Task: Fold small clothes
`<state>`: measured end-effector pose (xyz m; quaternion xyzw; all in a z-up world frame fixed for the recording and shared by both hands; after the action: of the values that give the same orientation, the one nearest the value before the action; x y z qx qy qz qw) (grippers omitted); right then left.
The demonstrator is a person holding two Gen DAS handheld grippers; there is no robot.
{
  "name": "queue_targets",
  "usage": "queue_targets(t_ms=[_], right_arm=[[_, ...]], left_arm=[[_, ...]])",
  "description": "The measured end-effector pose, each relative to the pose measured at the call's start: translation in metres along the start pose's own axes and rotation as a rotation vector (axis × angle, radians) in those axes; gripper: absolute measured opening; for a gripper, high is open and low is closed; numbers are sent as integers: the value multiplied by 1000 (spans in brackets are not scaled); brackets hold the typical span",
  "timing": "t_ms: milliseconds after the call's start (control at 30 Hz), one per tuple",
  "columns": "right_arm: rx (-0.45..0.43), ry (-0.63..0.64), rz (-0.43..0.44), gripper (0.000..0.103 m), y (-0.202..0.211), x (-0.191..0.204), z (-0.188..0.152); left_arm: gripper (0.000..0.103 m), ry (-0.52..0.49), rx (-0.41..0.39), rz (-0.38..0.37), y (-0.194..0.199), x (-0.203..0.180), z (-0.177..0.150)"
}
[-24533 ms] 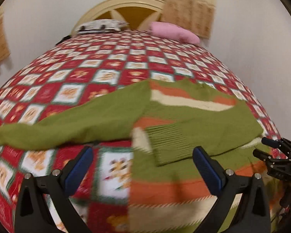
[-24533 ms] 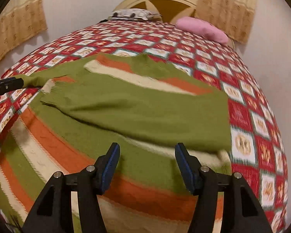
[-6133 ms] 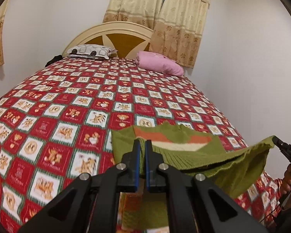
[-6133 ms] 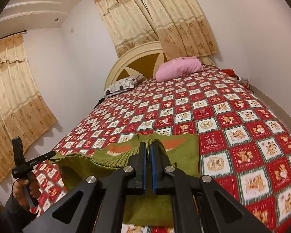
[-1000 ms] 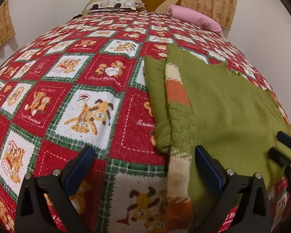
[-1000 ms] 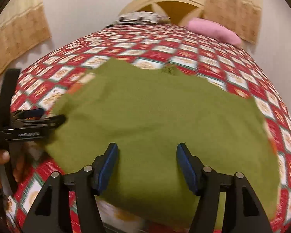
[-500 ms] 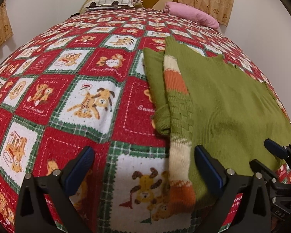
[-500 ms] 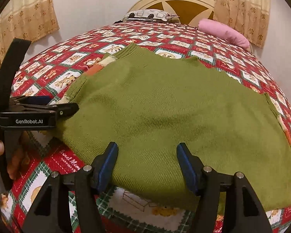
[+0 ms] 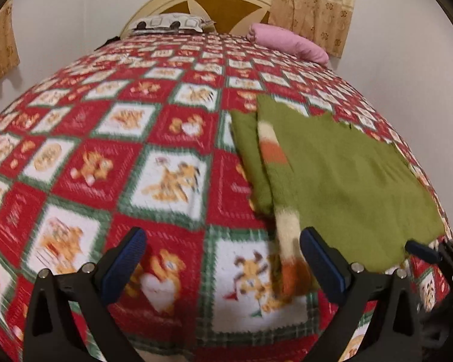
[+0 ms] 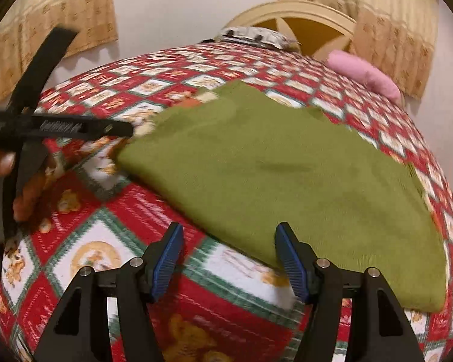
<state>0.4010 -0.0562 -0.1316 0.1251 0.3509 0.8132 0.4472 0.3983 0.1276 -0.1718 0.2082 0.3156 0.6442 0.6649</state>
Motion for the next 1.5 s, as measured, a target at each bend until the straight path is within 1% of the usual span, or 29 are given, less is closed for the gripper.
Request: queue_targets(t_ms=[67,133,233,400,467,567,633,700,733,767,800,833,867,900,933,967,1000,1033,1067,1133,1200,1267,1400,1500], right_arm=[[-13,47,-1,64,-2,15,8],[-28,106,-18,64,-7,31,17],[-49,169,-34,64,-16,54,31],[-42,221,-56,64,-34,77,43],[-42,247,-77,64,-39,84,45],[-42,272,-99,64,-42,89,45],[-40,276,-112,64,-42,88,44],[-47,277,-114,64,-42,87,46],[-50,281,-119,64,-43,86,47],[-51,285,-121,63,-44,85,48],[-50,286,-118,56,-46,85,49],[-46,288,-112,51,-49,85,51],[-40,290,-103,39,-51,85,52],[-39,293,-98,29,-53,85,53],[-39,298,-99,27,-54,86,54],[-39,304,-100,23,-54,87,54],[-39,304,-94,16,-54,87,54],[-38,301,-88,13,-54,86,53],[-41,298,-85,9,-52,86,53],[-41,281,-67,7,-49,85,52],[-51,258,-49,6,-45,81,54],[-64,235,-40,6,-39,77,55],[-95,175,-24,6,-26,65,57],[-131,104,-9,6,-13,51,60]], left_arm=[[103,25,22,-23,-7,6,16],[103,55,18,-39,-14,11,32],[103,45,9,-33,-27,10,47],[103,57,28,-83,-51,-3,58],[102,48,40,-91,-63,-11,61],[97,19,59,-94,-80,-20,66],[92,7,65,-99,-90,-24,72],[90,-3,81,-114,-98,-27,76],[88,-7,90,-121,-103,-28,78],[81,-9,98,-120,-108,-28,79],[73,-7,109,-129,-113,-29,79],[70,-6,121,-137,-117,-29,78],[66,-10,114,-129,-118,-29,78],[57,-13,102,-126,-117,-29,79],[50,-19,105,-144,-117,-32,80],[38,-21,114,-157,-118,-34,80],[30,-21,108,-148,-117,-35,81],[22,-26,99,-148,-115,-37,82],[16,-36,99,-163,-113,-40,82],[15,-68,102,-150,-110,-45,84],[15,-62,110,-156,-111,-45,86],[14,-15,128,-176,-110,-39,90],[14,91,132,-241,-103,-32,102],[14,115,124,-266,-95,-37,108]])
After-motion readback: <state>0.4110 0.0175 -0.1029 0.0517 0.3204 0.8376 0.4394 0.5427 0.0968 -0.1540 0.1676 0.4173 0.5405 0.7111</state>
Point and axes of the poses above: each gripper's, at about its wrist camera, not at the fingertips, and y roughly against the way its jaws point, x to its left, z to its top, the point moved 5 cm from there along -y, roughly the way its jaws point, and after that the axes turned 4 degrees about -x, right-handed, at the moved point
